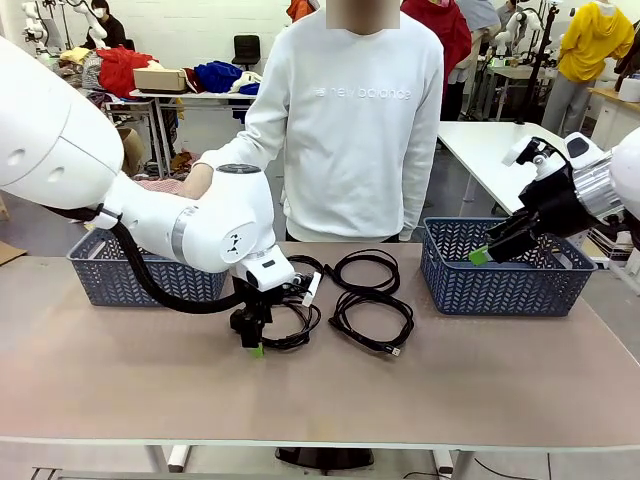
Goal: Organize the cables according to human instructions.
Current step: Pick up a bundle of cables and place it in the basket indicated by the human.
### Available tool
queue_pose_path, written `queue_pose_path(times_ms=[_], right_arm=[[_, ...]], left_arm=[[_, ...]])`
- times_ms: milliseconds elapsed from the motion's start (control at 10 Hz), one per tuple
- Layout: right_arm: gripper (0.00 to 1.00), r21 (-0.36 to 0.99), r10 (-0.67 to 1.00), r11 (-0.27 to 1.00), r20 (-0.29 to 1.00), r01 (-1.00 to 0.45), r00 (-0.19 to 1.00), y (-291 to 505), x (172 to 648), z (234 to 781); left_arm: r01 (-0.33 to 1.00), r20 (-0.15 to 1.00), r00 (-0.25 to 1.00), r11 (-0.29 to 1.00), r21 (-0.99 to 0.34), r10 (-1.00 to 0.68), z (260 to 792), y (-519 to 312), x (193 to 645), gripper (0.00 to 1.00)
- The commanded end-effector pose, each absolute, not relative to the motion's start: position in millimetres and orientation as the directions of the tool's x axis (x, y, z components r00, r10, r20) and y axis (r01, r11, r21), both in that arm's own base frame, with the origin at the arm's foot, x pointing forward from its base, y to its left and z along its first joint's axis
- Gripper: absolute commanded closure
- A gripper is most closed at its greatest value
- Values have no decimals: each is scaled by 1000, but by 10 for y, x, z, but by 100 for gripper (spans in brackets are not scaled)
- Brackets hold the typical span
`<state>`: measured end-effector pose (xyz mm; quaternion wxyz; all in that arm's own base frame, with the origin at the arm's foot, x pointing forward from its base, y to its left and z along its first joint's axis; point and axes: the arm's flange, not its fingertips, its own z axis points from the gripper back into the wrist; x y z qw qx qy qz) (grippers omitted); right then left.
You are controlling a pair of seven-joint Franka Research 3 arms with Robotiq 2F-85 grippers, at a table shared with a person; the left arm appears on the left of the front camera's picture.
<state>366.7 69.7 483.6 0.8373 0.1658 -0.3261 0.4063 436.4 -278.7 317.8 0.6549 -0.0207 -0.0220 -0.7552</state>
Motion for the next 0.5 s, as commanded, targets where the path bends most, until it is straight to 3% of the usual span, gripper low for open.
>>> queue_pose_path(times_ms=[0, 400], right_arm=[[0, 20, 565, 608, 691, -793, 451, 683, 3684, 4828], [0, 20, 565, 608, 691, -793, 451, 683, 3684, 4828]], left_arm=[[991, 42, -135, -134, 20, -990, 3117, -2814, 4374, 0], [991, 51, -136, -136, -5, -989, 3129, -2806, 4380, 0]])
